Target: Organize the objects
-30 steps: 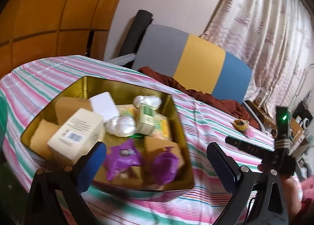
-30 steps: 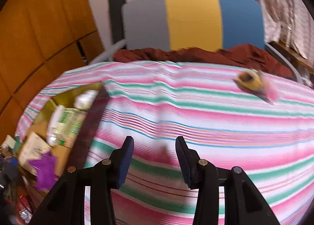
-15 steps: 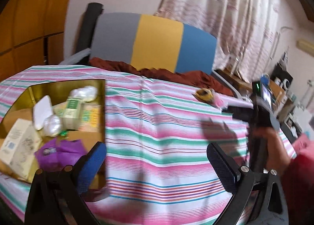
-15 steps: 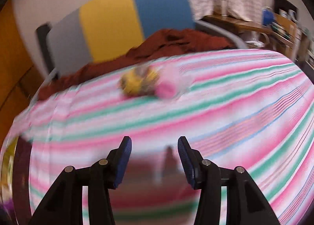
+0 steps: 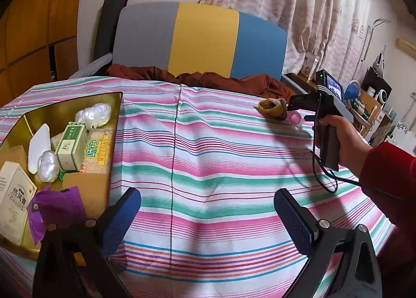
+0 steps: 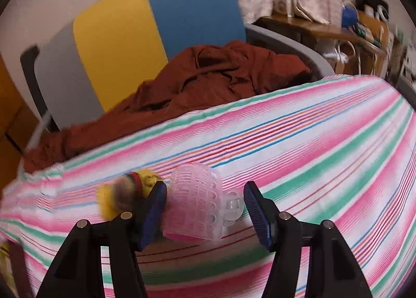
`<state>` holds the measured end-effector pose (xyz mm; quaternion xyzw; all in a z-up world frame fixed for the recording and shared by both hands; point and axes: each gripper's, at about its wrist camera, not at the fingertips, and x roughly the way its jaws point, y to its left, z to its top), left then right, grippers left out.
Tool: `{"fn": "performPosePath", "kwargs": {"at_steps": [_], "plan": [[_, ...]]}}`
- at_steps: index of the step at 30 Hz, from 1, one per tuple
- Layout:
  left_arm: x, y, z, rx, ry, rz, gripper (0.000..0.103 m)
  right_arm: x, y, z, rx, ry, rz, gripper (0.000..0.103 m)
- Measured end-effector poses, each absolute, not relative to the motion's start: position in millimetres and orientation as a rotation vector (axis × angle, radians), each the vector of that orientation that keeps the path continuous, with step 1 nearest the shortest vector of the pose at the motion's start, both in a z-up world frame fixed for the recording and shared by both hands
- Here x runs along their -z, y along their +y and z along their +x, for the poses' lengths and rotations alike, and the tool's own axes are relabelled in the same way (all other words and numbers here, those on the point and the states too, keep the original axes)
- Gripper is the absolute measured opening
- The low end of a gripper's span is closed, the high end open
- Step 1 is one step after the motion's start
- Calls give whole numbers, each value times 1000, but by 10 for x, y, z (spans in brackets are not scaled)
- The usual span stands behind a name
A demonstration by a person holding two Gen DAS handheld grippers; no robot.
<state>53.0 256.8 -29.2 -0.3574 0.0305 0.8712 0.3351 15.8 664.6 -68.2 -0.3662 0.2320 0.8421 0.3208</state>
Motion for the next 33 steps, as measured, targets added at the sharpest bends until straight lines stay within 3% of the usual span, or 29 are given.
{"fn": "performPosePath", "kwargs": {"at_steps": [5,13,23,33], "plan": [[317,2722,514,-2247,96,-947,103,827,6663,385,-2237,728,-909,62],[262,3072,412,-2206,81,-943,103,823,6304,799,-2323,717,-897,61],[270,4220,-42,-2016,-100,-1115,103,825,5996,1295,-2312,747,-837,61],[632,5089,-524,-1717,-317,-1433,103,842,5938,1293,-2301,695,-821,61]]}}
